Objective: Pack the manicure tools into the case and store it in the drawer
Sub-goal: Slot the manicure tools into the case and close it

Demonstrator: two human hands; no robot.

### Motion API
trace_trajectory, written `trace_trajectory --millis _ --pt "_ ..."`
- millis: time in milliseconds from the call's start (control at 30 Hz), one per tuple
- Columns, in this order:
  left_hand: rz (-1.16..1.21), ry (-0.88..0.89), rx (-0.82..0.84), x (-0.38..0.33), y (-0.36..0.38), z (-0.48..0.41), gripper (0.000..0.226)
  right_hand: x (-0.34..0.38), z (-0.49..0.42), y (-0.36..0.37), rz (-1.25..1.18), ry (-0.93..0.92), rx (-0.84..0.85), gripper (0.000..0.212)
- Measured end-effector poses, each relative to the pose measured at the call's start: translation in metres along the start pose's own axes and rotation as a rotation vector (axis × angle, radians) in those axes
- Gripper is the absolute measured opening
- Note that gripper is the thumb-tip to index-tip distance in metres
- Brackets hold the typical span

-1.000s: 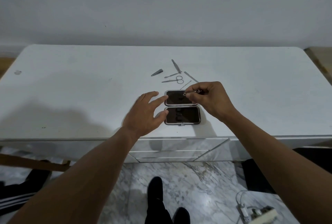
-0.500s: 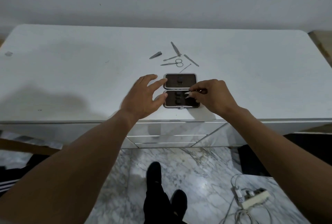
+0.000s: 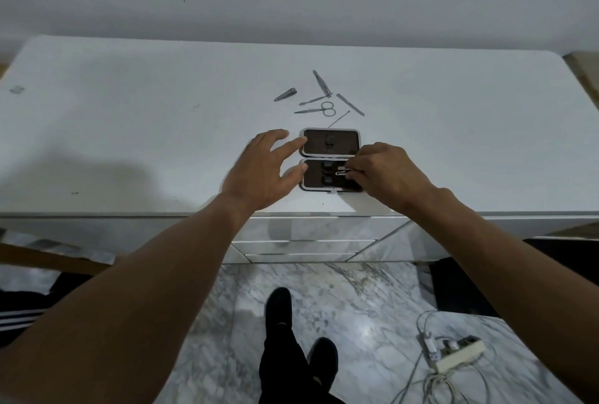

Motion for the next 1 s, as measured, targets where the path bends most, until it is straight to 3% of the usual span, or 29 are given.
trace_trajectory --millis 300,533,667,800,1000 --pt "-0.010 -0.001 0.004 0.000 0.001 0.000 0.052 0.005 -0.001 -0.001 0.051 -0.037 0.039 0.025" --pt "-0.010 -0.001 0.007 0.000 0.001 0.000 0.052 0.009 -0.007 0.003 0.074 -0.004 -0.038 0.031" --pt "-0.011 -0.004 0.008 0.000 0.001 0.000 0.053 0.012 -0.007 0.008 0.181 -0.031 0.002 0.014" --pt "-0.006 -0.001 0.008 0.000 0.000 0.001 0.053 0.013 -0.008 0.009 0.248 -0.113 0.025 0.018" --pt "-0.002 -0.002 0.000 0.000 0.001 0.001 0.052 0.018 -0.009 0.009 0.261 -0.071 0.040 0.003"
Point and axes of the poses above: each hand's wrist, its own z-axis away from the middle knuckle, its own y-axis out of the palm, x = y × z, the point moved 4 cm from there along -z, towards the middle knuckle, and after that the axes turned 5 degrees about z, right-handed, at the moved point
